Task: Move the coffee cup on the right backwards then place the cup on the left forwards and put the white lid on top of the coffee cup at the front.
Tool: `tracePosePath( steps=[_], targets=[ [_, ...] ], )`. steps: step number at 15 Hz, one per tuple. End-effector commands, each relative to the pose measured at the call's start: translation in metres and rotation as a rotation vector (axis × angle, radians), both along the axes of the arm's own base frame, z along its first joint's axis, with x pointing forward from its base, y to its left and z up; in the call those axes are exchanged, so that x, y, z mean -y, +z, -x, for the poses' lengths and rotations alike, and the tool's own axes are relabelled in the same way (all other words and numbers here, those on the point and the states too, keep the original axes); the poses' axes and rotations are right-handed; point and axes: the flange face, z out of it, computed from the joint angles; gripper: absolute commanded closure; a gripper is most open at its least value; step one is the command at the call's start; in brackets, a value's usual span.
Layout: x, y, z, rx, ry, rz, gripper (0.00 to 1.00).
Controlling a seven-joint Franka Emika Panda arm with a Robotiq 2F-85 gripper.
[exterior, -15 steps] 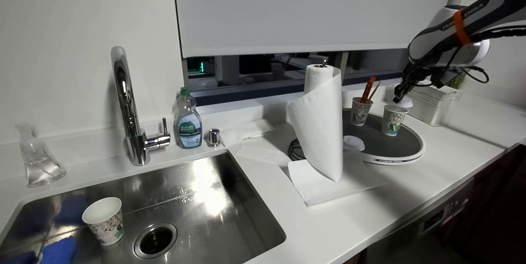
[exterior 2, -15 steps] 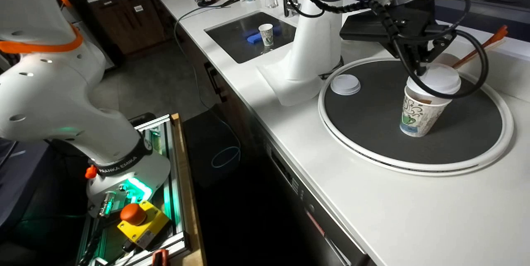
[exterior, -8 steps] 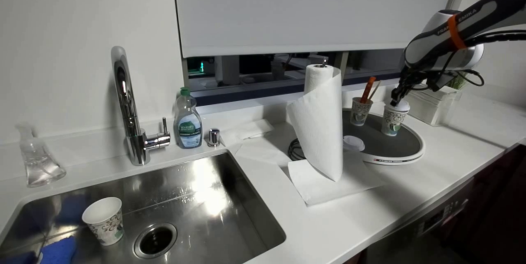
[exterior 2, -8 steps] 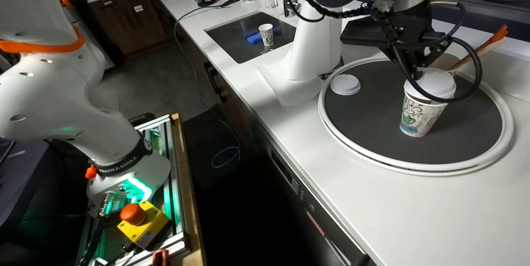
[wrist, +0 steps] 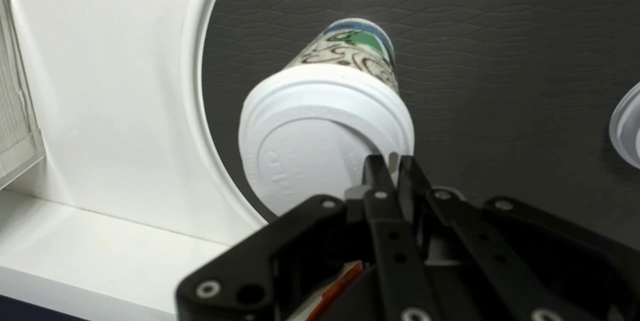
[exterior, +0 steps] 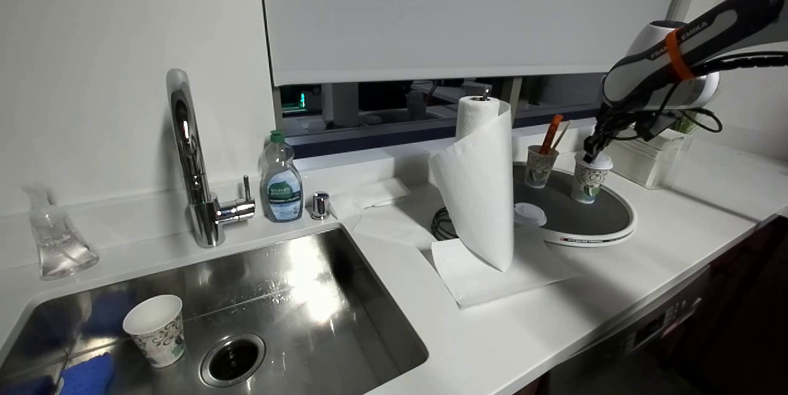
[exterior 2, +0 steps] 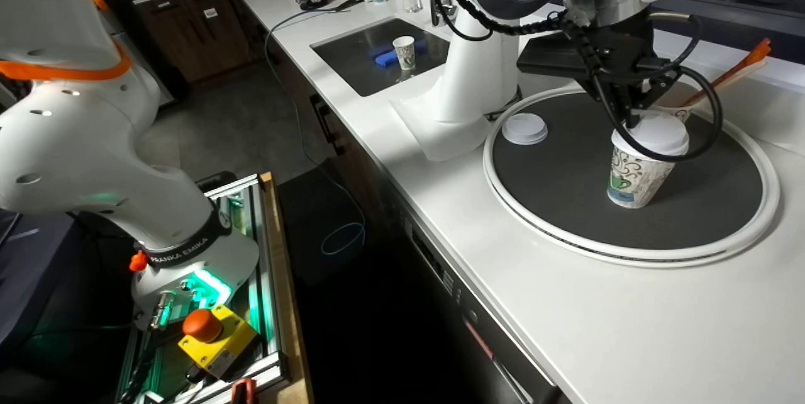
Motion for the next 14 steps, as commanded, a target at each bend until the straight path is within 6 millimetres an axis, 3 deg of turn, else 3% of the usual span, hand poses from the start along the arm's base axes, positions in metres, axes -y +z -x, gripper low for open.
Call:
tracePosePath(
  steps=[1,14],
  targets=[
    [0.0027,0.0008,-0.0062,-0.020,-0.025,0.014,0.98],
    [0.0031,0.0042,-0.0086,-0.014,-0.045,0.025,0.98]
  ],
)
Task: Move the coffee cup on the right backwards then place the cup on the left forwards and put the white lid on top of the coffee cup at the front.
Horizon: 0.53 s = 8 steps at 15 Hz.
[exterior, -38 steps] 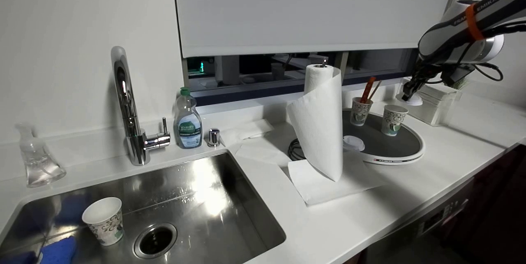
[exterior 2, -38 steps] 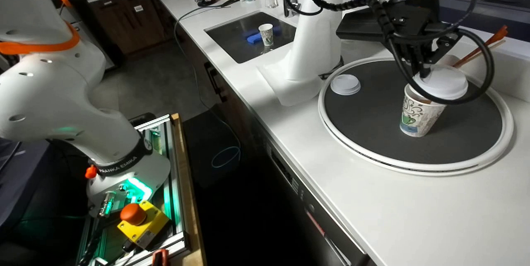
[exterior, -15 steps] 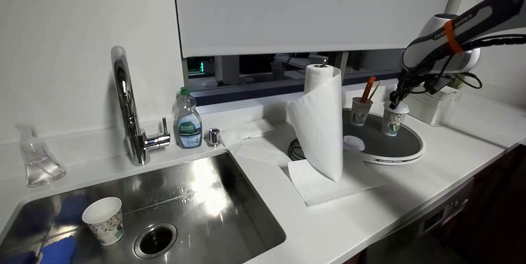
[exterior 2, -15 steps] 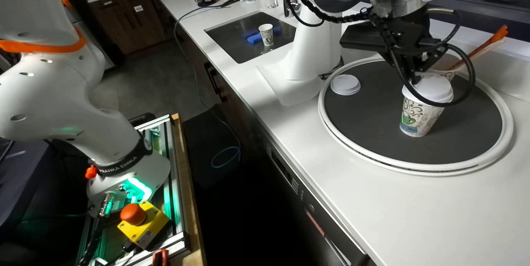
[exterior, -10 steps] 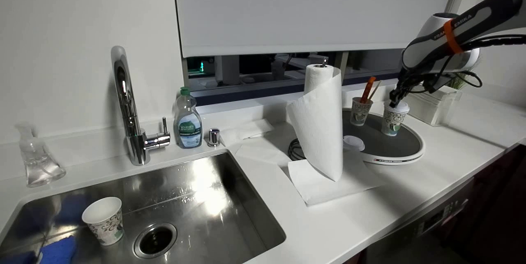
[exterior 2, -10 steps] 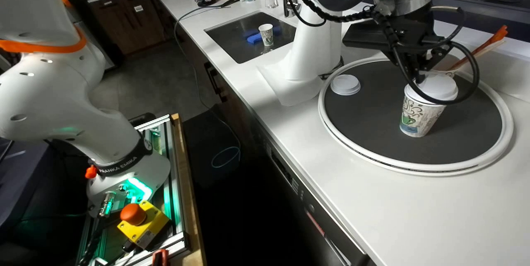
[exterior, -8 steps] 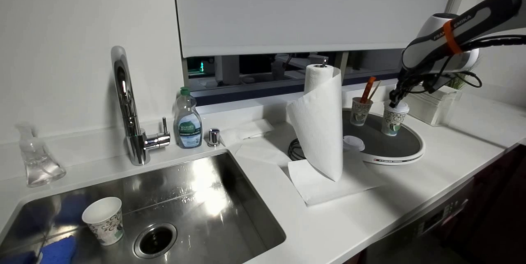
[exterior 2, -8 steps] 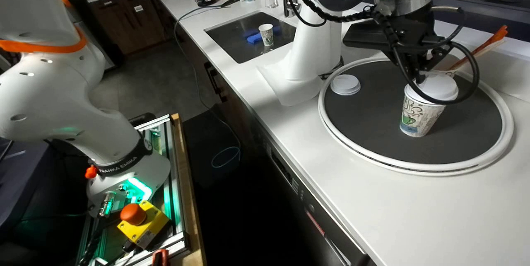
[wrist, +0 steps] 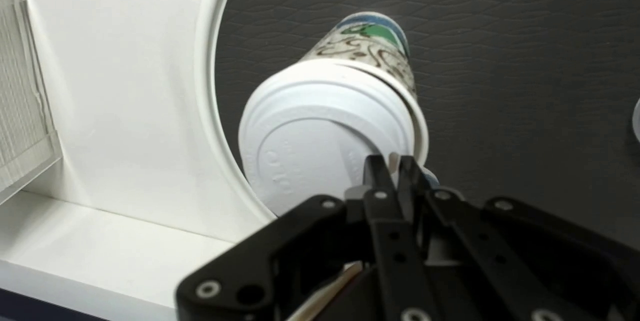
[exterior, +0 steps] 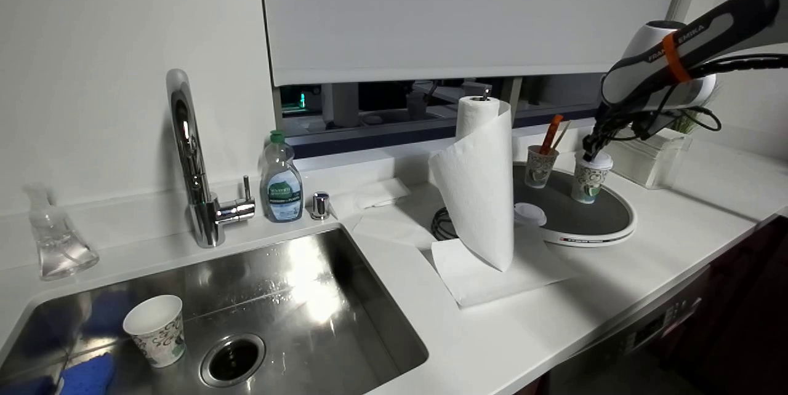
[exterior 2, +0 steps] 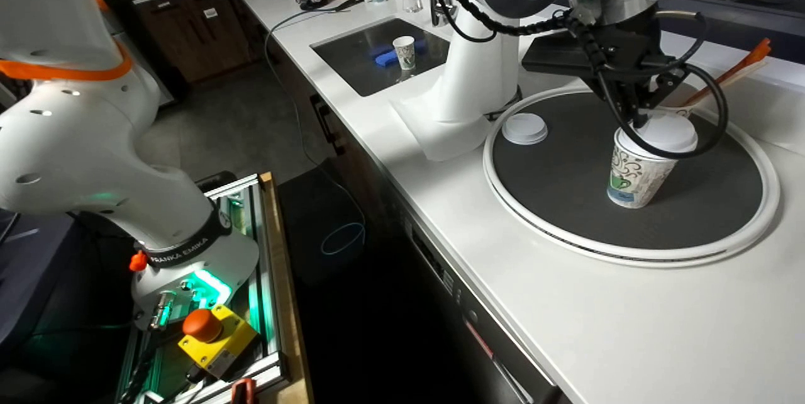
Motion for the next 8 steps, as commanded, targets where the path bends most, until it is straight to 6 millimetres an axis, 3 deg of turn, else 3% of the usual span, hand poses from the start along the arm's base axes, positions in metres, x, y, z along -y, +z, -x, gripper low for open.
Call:
tracePosePath(
  steps=[1,8],
  targets=[
    [0.0003,0.0052,-0.0026,-0.019,-0.021,0.013,0.98],
    [-0.0073,0.0120,-0.0015,-0.015,0.000,0.021,0.98]
  ],
)
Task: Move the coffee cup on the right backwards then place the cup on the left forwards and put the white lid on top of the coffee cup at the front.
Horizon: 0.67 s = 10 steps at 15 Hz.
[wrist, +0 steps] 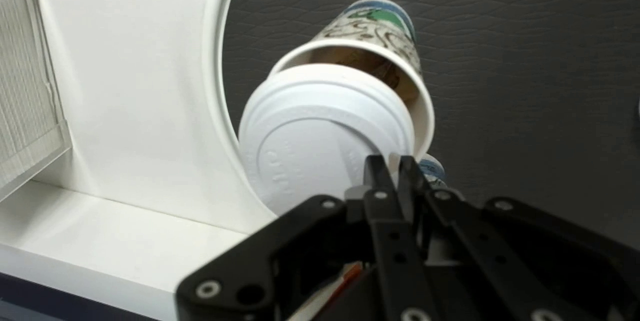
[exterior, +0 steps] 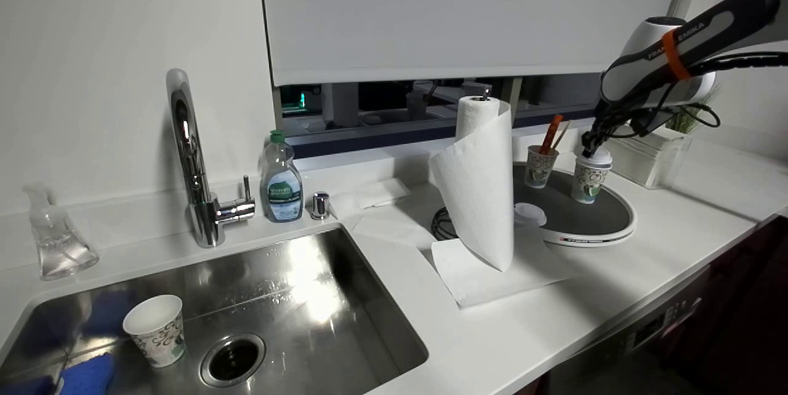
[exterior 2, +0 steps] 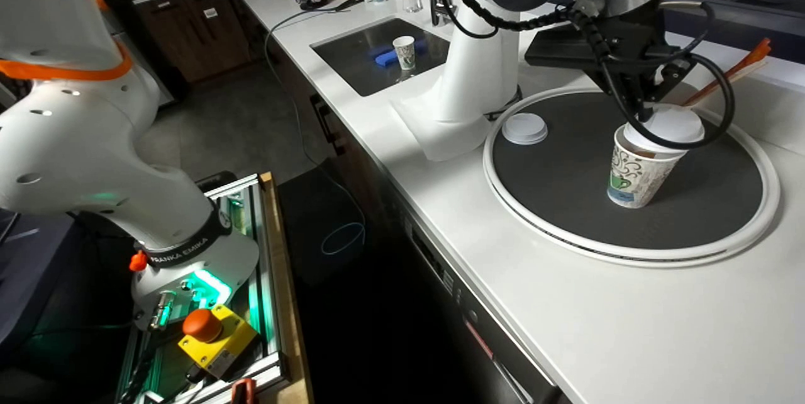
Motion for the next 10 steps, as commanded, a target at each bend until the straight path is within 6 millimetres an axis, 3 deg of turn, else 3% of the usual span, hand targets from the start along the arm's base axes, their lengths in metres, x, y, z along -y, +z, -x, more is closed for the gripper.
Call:
tracePosePath(
  steps=[1,10],
  targets=[
    [-0.007,0.006,0.003,-0.028,0.006,0.012,0.98],
    [-0.018,-0.001,0.009,-0.083,0.021,0.023,0.98]
  ],
)
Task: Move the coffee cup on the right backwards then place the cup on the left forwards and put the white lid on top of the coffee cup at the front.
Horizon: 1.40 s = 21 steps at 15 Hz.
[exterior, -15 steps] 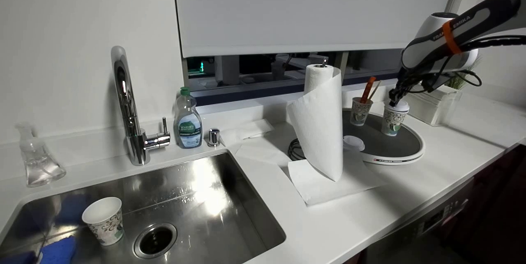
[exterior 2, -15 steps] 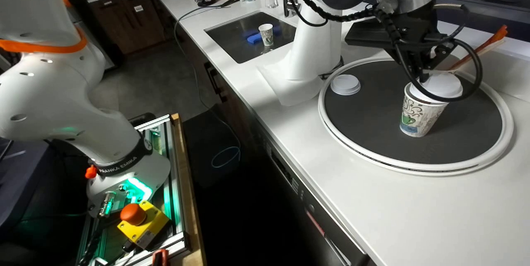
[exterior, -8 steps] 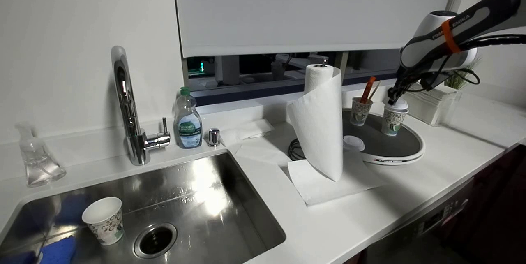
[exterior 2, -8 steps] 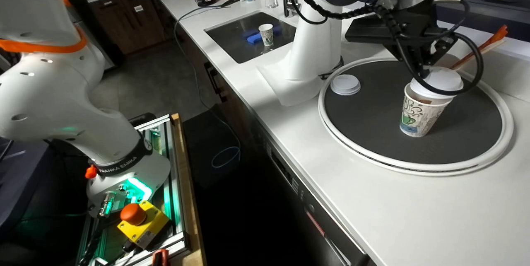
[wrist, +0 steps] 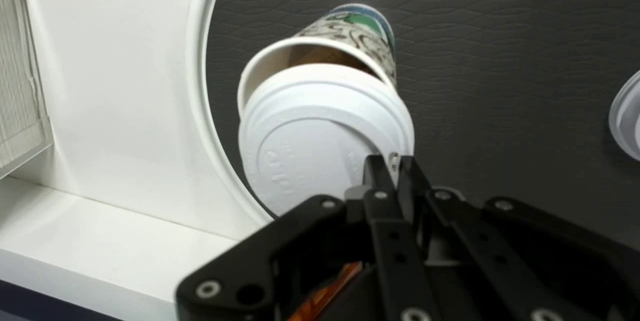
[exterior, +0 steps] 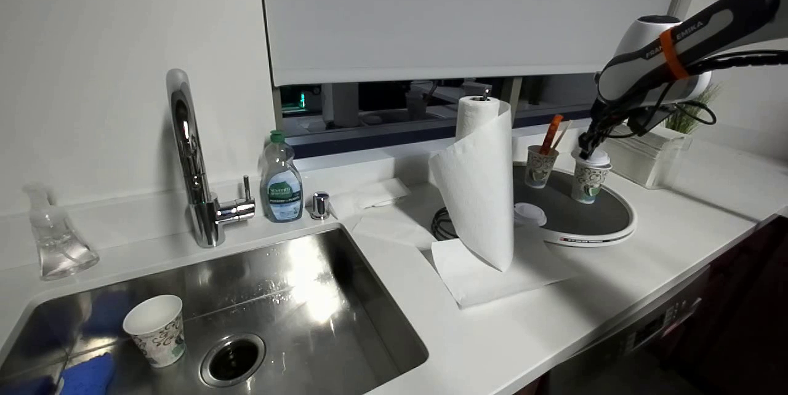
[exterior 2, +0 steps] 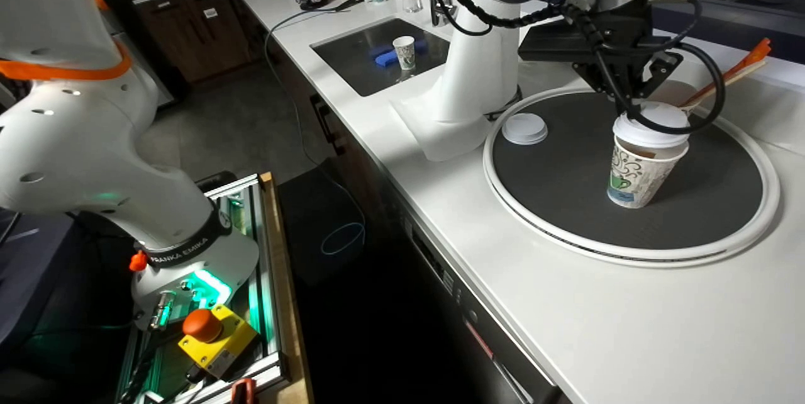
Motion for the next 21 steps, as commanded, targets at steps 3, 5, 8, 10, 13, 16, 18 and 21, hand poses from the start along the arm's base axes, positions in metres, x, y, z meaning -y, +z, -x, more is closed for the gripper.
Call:
tracePosePath(
  steps=[3,5,8,10,13,16,18,21],
  targets=[
    [-0.001,-0.005,0.009,-0.049,-0.026,0.028,0.98],
    [0.003,-0.007,0.008,-0.046,-0.048,0.044,0.98],
    [0.004,-0.008,0.004,-0.048,-0.058,0.050,0.98],
    [0.000,-0.011,0.003,-0.054,-0.051,0.050,0.98],
    [-0.007,-0.014,0.001,-0.060,-0.037,0.046,0.98],
    [-0.009,-0.016,0.000,-0.064,-0.036,0.045,0.98],
    [-0.009,-0.016,0.000,-0.064,-0.038,0.044,0.98],
    [-0.004,-0.011,0.001,-0.047,-0.060,0.051,0.98]
  ],
)
